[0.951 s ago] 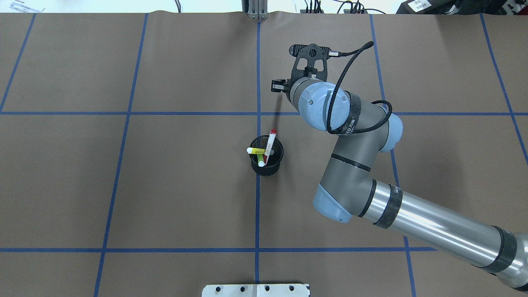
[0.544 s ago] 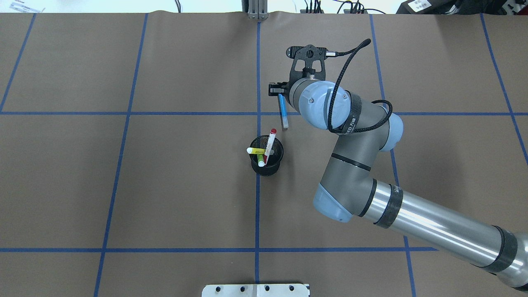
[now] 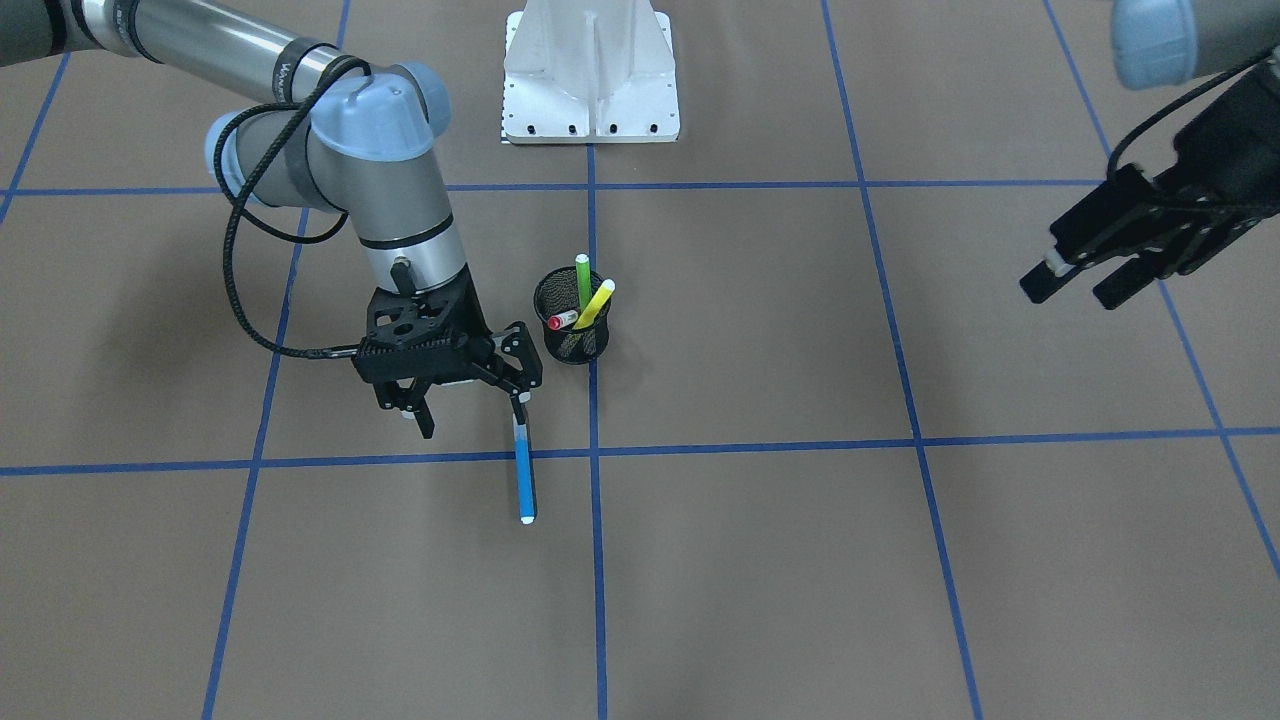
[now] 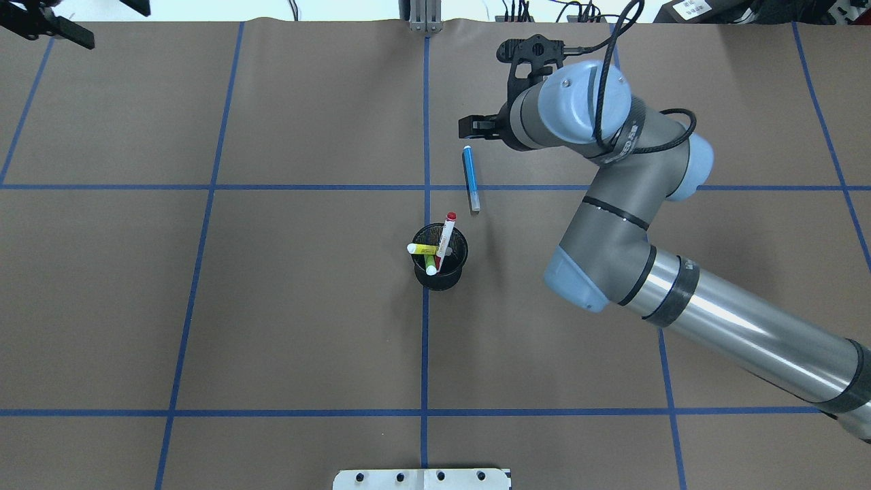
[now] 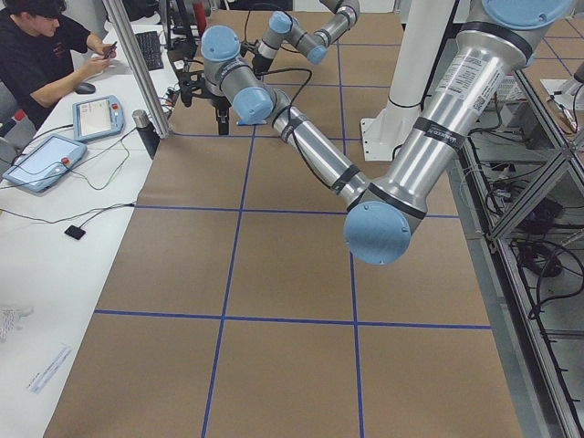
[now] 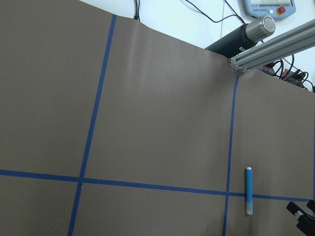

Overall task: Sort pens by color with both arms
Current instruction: 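Raise the right gripper away while the left gripper moves toward the cup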

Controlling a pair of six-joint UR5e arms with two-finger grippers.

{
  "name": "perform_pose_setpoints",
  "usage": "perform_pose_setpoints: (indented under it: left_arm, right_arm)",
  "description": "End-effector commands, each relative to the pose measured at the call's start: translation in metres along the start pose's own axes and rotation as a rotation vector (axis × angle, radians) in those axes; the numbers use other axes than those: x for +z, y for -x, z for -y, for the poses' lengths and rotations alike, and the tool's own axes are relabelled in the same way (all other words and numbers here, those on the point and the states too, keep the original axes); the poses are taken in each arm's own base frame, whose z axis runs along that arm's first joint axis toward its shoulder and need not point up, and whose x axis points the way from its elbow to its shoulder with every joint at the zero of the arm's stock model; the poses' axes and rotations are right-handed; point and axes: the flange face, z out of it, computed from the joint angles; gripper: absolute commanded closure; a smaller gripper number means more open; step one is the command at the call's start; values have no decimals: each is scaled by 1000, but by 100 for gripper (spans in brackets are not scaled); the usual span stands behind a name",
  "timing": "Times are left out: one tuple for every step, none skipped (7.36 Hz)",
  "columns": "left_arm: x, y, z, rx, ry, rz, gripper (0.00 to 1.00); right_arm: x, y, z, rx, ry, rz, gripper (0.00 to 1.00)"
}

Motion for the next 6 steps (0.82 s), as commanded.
perform_pose_setpoints:
  left_arm:
    - [38,-47,-26,43,-19,14,1]
    - [72,-71,-49,72,-34,36,0]
    - [108,-105,-78,127,-69,56,0]
    - [123,-134,-88,156,-67,55,0]
    - [120,-167,-85,166,-68,57,0]
    - [136,-207,-101,196,-90,71,0]
  right_arm:
    - [-23,-43,46,-14,127,43,2]
    - [-30,-60,58,-16,150,52,2]
    - [-35,-72,68,-29,188,71,2]
    - [-37,-84,76,-31,193,70,2]
    - [-33,-89,78,-40,201,66,2]
    - [-37,-96,85,-42,194,64,2]
